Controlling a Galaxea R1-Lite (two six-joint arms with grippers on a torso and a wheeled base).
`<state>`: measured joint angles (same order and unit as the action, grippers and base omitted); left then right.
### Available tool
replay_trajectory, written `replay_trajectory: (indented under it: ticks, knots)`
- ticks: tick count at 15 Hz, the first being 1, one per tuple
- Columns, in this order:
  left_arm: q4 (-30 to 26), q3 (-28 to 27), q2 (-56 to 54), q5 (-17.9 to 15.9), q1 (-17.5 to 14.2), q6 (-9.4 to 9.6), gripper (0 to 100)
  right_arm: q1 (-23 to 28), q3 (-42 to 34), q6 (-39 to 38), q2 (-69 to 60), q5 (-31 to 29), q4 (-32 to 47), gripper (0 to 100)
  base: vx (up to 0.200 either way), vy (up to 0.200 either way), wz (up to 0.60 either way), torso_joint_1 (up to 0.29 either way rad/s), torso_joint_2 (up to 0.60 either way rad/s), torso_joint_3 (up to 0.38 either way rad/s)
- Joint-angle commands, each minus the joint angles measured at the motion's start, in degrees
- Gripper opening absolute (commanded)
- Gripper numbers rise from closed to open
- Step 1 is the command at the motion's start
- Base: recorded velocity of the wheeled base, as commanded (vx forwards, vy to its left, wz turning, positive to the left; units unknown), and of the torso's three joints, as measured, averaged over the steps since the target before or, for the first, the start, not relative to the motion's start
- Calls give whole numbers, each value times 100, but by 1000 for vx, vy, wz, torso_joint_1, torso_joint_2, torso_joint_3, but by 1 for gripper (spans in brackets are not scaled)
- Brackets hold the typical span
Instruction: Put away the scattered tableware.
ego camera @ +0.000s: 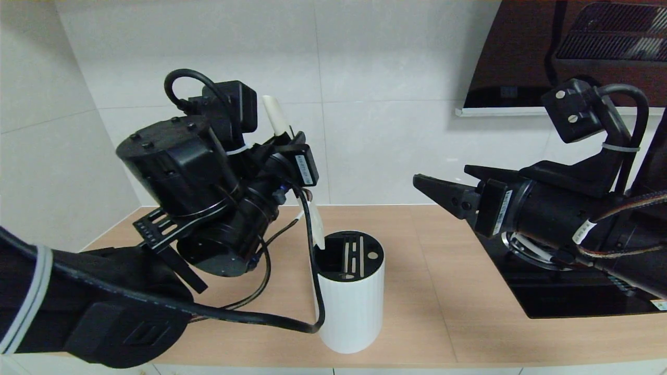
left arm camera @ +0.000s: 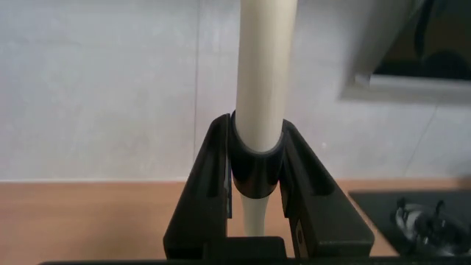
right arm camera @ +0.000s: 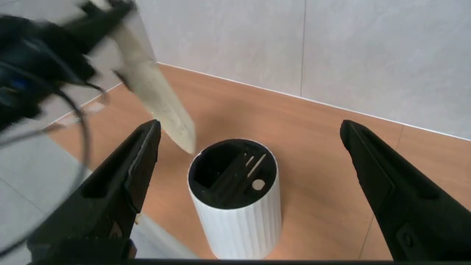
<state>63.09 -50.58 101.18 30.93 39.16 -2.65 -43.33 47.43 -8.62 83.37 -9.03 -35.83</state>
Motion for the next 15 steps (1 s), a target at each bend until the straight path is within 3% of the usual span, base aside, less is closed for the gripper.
replay_trajectory:
  ticks: [1, 4, 6, 15]
  knots:
    - [81, -101, 332, 27, 13, -52, 0, -9, 3, 1, 30, -2, -3, 100, 0, 0, 0, 0, 0, 0]
    - [169, -128, 525, 89, 66, -105, 0, 0, 3, 1, 39, -2, -3, 100, 0, 0, 0, 0, 0, 0]
    - [160, -110, 631, 89, 215, -245, 0, 0, -6, 1, 48, -2, -3, 100, 0, 0, 0, 0, 0, 0]
    - [169, -145, 376, 186, 242, -245, 0, -9, -50, 1, 39, -2, -12, 100, 0, 0, 0, 0, 0, 0]
